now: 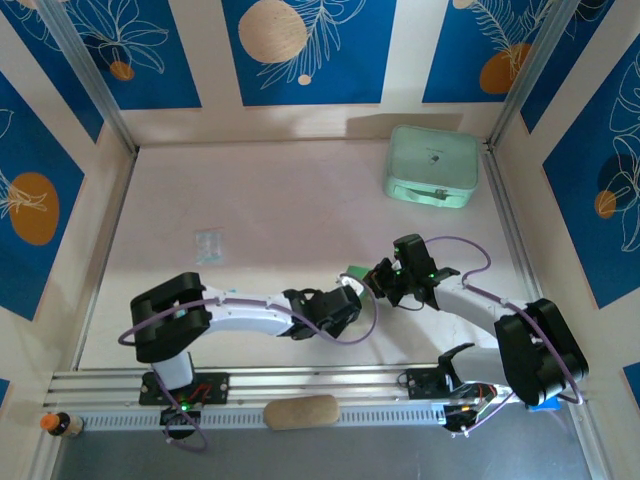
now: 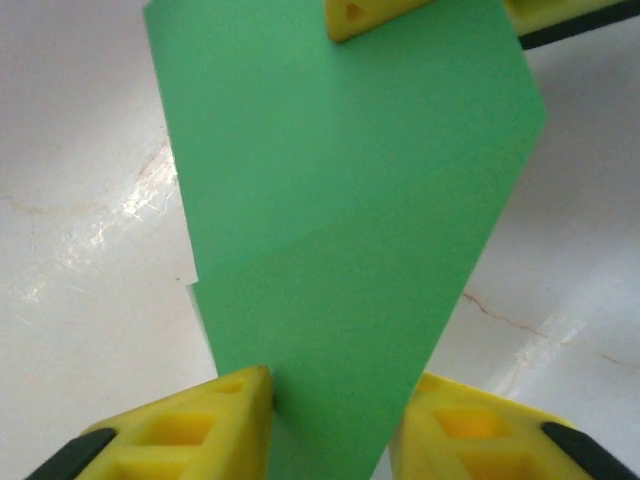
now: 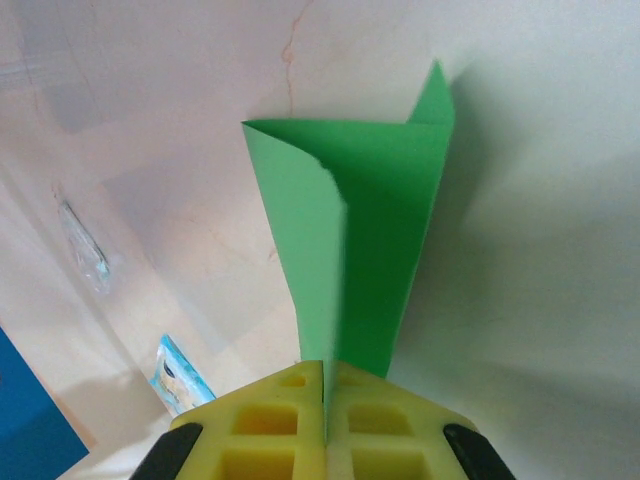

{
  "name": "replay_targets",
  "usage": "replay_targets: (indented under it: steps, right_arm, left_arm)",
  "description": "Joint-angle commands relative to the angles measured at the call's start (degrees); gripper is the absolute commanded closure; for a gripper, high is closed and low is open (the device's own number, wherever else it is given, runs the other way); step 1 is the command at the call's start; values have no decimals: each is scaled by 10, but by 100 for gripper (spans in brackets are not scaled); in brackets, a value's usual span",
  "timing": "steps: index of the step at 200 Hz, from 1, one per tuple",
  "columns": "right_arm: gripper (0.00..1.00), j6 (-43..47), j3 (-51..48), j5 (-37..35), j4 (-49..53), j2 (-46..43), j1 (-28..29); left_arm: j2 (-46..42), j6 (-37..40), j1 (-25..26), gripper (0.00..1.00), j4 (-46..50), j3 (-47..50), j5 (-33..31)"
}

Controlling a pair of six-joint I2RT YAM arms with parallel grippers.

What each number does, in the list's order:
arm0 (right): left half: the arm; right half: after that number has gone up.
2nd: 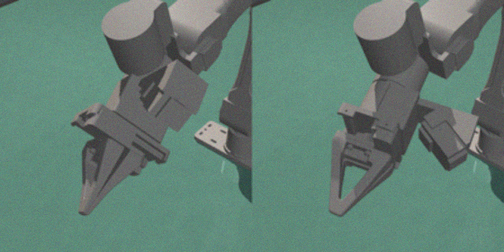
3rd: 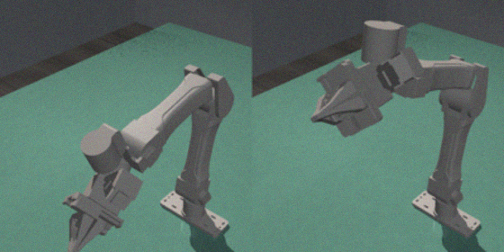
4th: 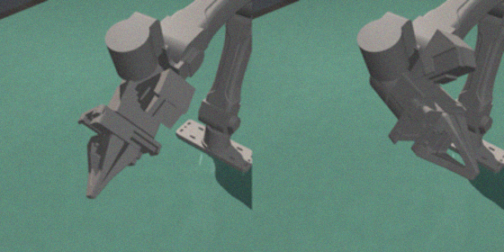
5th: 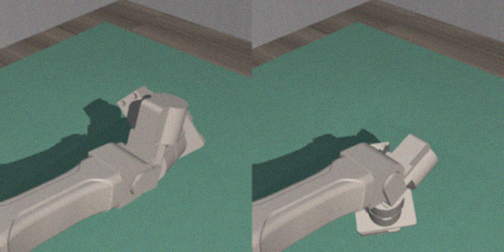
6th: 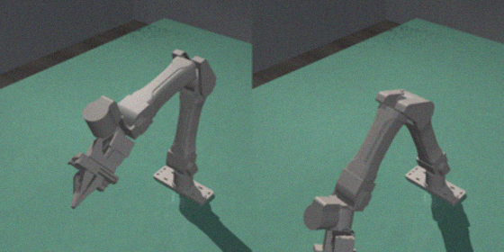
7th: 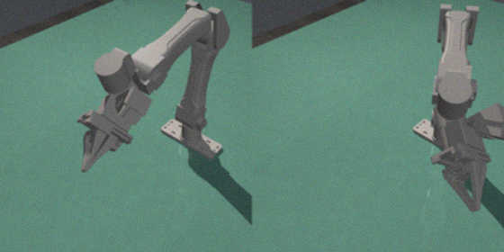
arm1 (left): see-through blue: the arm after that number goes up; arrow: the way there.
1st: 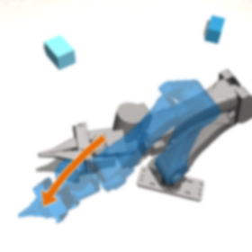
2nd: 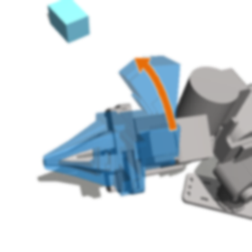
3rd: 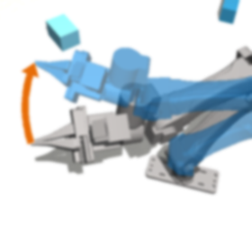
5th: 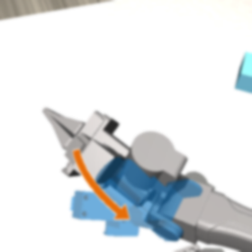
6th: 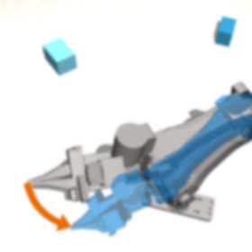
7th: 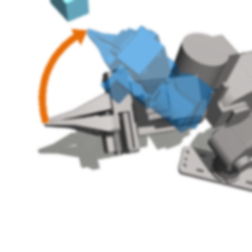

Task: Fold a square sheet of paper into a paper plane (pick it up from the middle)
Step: Fold the wing for the fifth time at the center of the table.

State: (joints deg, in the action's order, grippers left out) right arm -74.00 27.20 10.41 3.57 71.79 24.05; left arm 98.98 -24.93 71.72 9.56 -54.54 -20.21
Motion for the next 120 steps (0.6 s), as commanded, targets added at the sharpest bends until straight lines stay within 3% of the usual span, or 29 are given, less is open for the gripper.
replay_targets:
  steps: [1,120]
  right_arm:
    - [100,-6,5,-2,15,-5,4]
    - [100,-5,5,0,15,-6,2]
  left_arm:
    - [10,11,11,70,26,-16,-26]
    - [13,5,17,82,37,-17,-37]
